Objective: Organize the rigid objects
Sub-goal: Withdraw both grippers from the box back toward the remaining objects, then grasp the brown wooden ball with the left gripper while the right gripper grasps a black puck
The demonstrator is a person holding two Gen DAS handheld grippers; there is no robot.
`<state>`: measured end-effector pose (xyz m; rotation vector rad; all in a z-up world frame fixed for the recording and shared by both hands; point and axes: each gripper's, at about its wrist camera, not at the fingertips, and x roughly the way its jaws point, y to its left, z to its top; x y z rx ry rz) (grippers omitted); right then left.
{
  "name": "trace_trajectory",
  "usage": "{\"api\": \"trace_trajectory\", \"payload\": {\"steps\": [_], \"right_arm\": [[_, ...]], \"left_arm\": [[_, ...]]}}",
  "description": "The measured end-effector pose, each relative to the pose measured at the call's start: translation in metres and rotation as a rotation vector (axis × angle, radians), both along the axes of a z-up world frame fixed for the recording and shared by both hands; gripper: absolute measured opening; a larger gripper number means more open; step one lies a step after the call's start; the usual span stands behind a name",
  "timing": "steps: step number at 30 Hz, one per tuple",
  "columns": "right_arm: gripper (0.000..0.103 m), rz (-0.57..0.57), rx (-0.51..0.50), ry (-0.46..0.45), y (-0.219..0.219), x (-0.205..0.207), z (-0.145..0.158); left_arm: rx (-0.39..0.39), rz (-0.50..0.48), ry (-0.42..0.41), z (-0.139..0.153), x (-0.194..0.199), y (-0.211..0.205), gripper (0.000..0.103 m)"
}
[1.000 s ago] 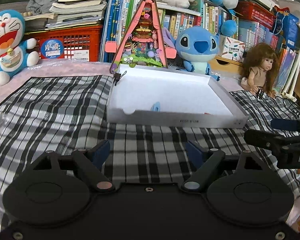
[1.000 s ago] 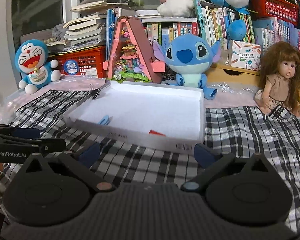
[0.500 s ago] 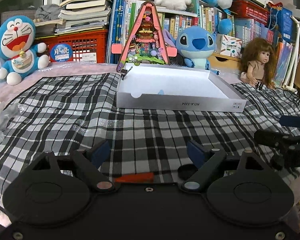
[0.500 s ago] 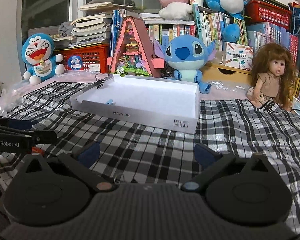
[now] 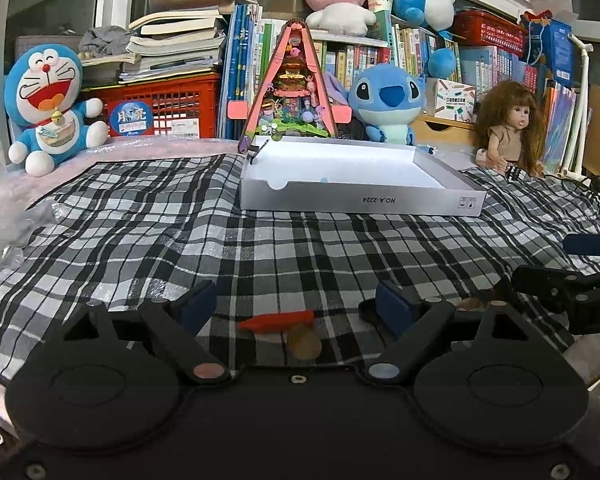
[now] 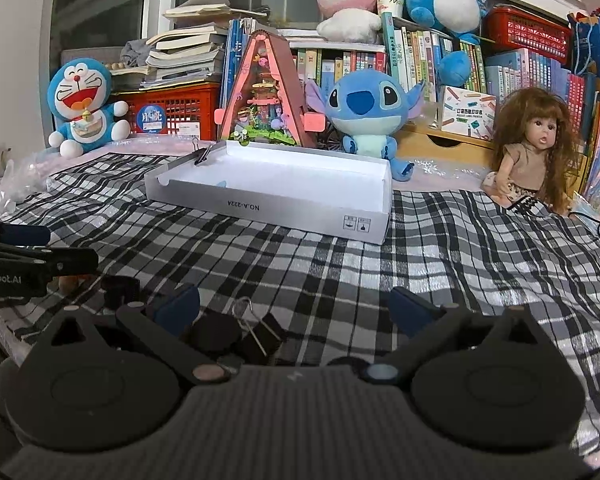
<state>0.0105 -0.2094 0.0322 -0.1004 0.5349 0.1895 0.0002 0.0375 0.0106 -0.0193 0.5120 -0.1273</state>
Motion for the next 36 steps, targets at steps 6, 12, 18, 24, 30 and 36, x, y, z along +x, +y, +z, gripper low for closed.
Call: {"api": "trace_trajectory", "payload": {"steps": [6,12,18,24,30,36], "right_arm": [[0.103,-0.005,-0.031,-0.018,0.003,-0.010,-0.005],[0.103,-0.008,-0.044,-0.020,0.004,-0.015,-0.009],[0.103,-0.031,-0.018,-0.006,0.000,-0.018,-0.013],[0.103,-0.054,-0.008,0.000,-0.007,-0.023,-0.015],[0.099,-0.110,0.015,-0.039,-0.018,-0.030,-0.015],[0.087,-0.129,0.016,-0.026,-0.023,-0.030,-0.018]], "left_arm": [[0.007,0.012,-0.005,-0.007,-0.010,0.005,0.086],[0.009,0.023,0.001,-0.013,-0.014,0.011,0.080],[0.000,0.003,-0.013,-0.014,-0.021,0.010,0.065],[-0.009,-0.016,0.004,-0.018,-0.024,0.006,0.047],[-0.009,-0.036,0.007,-0.019,-0.024,0.004,0.044],[-0.004,-0.042,0.010,-0.021,-0.023,0.001,0.041]]}}
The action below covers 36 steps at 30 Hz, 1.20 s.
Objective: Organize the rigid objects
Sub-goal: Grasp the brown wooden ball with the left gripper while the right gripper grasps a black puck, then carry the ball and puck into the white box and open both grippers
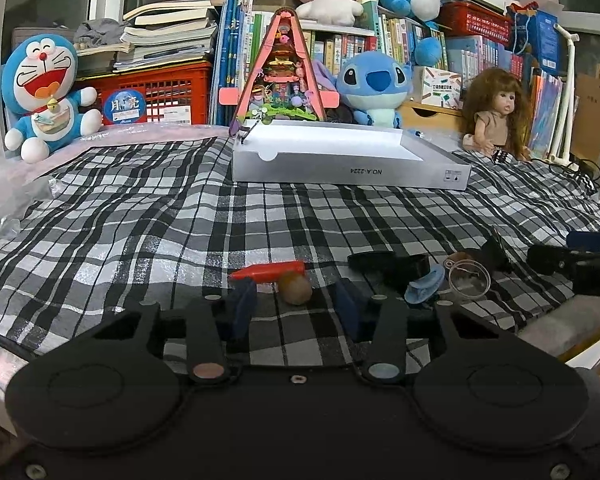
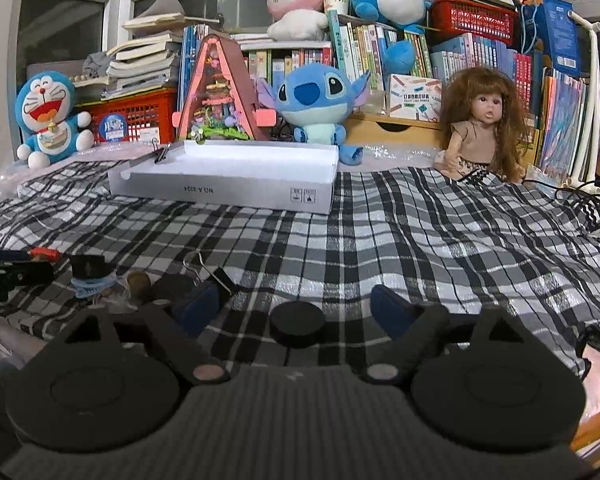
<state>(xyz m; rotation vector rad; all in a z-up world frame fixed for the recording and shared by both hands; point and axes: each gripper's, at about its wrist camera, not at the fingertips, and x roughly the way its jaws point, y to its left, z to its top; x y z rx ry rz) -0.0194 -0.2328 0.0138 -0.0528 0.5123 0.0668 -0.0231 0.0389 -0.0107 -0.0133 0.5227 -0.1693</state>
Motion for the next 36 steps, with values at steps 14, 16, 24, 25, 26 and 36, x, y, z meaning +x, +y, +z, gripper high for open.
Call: {"api": "trace_trajectory", "payload": {"steps": [14,16,24,25,26,36], "right_arm": [[0.075,-0.035,-0.045,0.004,0.003,-0.002,-0.008],[0.071,-0.037,-0.039,0.007,0.001,-0.001,-0.008],[0.037,-0.013,-0.043,0.034,0.007,-0.001,-0.008],[0.037,-0.008,-0.043,0.035,0.008,-0.001,-0.007],[0.037,-0.006,-0.040,0.035,0.008,-0.001,-0.006],[0.037,-0.019,0.033,0.051,0.006,0.016,0.006]], "left_arm": [[-0.003,-0.003,0.002,-0.003,0.003,-0.003,0.027],[-0.001,0.002,0.002,-0.003,0.003,-0.003,0.023],[-0.010,0.017,0.000,0.000,0.002,-0.003,0.016],[-0.013,0.017,0.000,0.000,0.002,-0.002,0.016],[-0.016,0.017,0.001,0.001,0.002,-0.002,0.016],[-0.051,0.005,0.003,0.017,0.014,0.000,0.016]]}}
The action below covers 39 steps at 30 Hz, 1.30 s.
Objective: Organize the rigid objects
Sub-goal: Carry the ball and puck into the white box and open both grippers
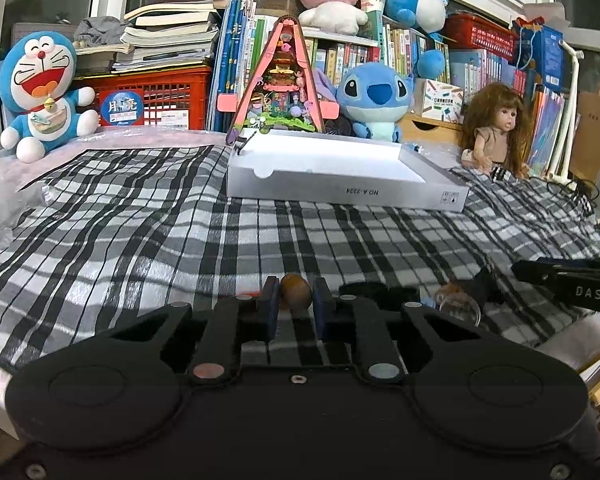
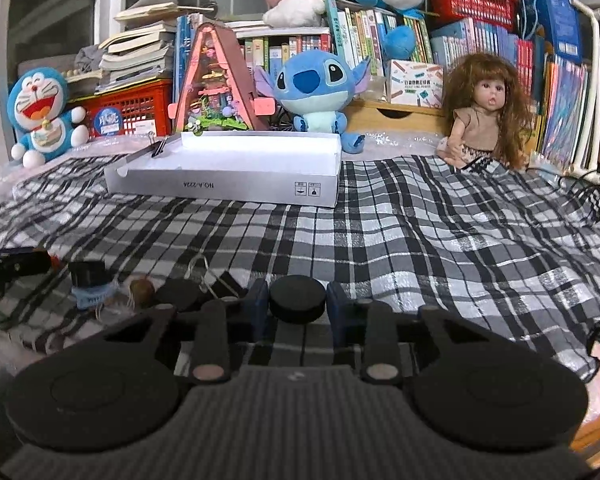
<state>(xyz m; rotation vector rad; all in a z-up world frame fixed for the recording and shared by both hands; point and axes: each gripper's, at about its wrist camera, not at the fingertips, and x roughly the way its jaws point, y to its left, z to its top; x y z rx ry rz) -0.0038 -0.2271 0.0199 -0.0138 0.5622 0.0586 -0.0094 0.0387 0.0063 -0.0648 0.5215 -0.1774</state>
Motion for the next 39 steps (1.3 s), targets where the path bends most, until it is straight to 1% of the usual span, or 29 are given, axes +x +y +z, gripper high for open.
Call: {"api": "trace_trajectory", "payload": {"steps": [5,9,14,18,24,26,31,34,36,39], "right_arm": [[0.037,-0.006,0.048,0.021,0.000,0.018,0.007],[0.037,-0.006,0.081,0.044,0.000,0.036,0.014],[0.037,-0.011,0.131,0.082,-0.001,0.060,0.024],[0.037,-0.015,0.154,0.100,0.000,0.083,0.035],[0.037,-0.010,0.171,0.127,0.002,0.119,0.053],[0.037,-0.008,0.177,0.143,0.004,0.132,0.057],[0.037,-0.014,0.177,0.188,0.007,0.171,0.061],[0.037,-0.019,0.191,0.230,0.006,0.194,0.057],[0.037,-0.016,0.179,0.279,0.007,0.210,0.050],[0.037,-0.055,0.164,0.313,0.009,0.231,0.037]], "left_arm": [[-0.020,-0.013,0.011,0.015,0.018,0.003,0.016],[-0.022,-0.017,0.004,0.029,0.035,0.005,0.016],[-0.047,-0.016,0.018,0.046,0.063,0.007,0.016],[-0.072,-0.019,0.039,0.057,0.090,0.006,0.016],[-0.104,-0.030,0.101,0.067,0.137,-0.003,0.016],[-0.122,-0.033,0.141,0.068,0.158,-0.007,0.016],[-0.157,-0.023,0.201,0.063,0.205,-0.017,0.016],[-0.140,-0.013,0.204,0.057,0.228,-0.021,0.016],[-0.122,0.011,0.212,0.050,0.242,-0.024,0.016],[-0.124,0.039,0.228,0.038,0.260,-0.025,0.016]]}}
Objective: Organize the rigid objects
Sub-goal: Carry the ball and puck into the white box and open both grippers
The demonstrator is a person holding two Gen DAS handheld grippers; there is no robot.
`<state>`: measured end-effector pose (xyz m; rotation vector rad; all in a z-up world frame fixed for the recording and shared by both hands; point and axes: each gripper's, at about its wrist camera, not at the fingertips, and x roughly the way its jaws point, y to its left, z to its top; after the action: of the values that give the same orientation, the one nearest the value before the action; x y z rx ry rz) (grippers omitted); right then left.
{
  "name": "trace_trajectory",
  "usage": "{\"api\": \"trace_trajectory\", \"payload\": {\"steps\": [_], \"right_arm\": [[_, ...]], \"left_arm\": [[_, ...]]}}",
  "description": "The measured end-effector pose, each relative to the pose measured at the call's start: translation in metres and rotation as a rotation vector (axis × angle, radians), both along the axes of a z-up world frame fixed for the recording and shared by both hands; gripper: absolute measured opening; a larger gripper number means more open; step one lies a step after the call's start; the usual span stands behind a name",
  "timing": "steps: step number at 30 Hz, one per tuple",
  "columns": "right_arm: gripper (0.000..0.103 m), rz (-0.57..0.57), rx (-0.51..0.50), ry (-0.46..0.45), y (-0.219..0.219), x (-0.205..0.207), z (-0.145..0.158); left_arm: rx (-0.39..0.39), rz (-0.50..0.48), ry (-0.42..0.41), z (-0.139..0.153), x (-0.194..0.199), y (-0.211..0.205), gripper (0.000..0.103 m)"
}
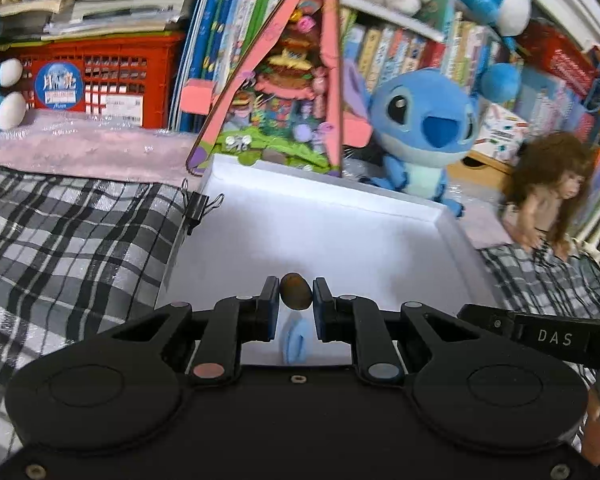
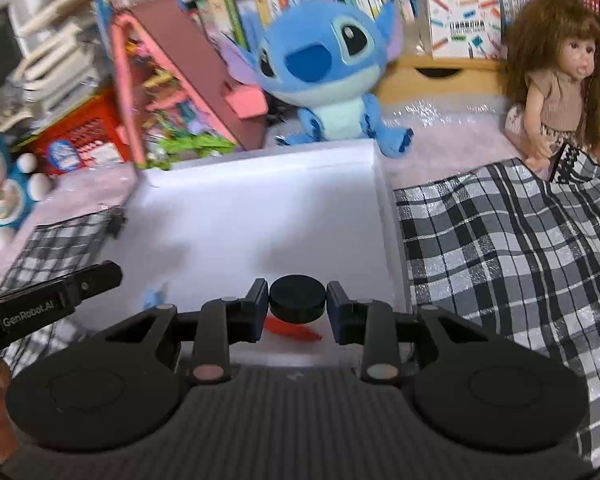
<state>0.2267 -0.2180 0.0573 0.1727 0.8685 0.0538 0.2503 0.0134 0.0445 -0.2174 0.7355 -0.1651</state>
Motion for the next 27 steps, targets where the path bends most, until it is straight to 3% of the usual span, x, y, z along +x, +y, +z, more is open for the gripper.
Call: {"api": "trace_trajectory", "payload": {"steps": [11,27], "right_arm": [[0.037,-0.014,-0.004,0.025,0.009,0.027,-0.026],[0.037,0.015,-0.043,0.027,0.016,0.029,-0.033]], "left_arm": [[0.034,-0.005,0.018,-0.020,0.020,-0.013,0.016],[0.051,-0.015,0.038,-0.034,0.024,-0.018,0.016]]}}
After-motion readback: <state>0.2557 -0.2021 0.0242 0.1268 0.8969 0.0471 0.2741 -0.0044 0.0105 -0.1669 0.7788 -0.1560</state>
